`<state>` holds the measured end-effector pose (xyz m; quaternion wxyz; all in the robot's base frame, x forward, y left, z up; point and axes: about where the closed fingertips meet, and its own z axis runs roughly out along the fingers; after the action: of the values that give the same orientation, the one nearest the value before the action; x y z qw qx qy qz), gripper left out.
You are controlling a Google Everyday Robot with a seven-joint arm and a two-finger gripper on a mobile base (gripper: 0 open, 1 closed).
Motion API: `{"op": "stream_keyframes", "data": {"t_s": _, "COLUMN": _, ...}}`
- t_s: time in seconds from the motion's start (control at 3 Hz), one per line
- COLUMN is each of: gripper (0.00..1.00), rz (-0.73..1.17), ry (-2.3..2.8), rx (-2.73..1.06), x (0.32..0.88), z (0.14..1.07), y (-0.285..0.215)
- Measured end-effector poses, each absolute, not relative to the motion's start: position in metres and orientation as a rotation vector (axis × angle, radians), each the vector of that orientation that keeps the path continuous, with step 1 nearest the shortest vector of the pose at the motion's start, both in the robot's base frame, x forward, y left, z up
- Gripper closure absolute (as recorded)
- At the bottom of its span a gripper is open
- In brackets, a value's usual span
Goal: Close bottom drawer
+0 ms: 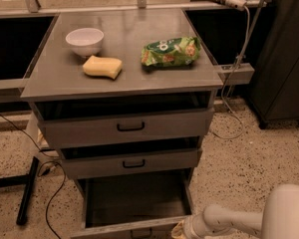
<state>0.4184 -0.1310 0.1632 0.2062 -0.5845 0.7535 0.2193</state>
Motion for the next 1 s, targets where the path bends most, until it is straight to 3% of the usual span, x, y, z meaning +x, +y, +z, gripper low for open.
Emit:
{"op": "stream_keyframes", "data": {"t_s": 0.33, "gripper": 0.12, "rz": 0.611, "ry": 2.096, "rx": -1.628, "x": 0.418, "z": 0.163, "y": -0.131}}
{"op": "stream_keyframes", "data": {"t_s": 0.67, "gripper": 0.00, "rz": 0.574, "ry": 2.049, "rx": -1.629, "x": 0.435, "z": 0.167, "y": -0.129}}
{"op": "stream_keyframes", "data": {"t_s": 1.0, "gripper": 0.19, "rz": 0.573, "ry": 1.960, "rx": -1.590, "x": 0.463, "z": 0.180, "y": -0.124}}
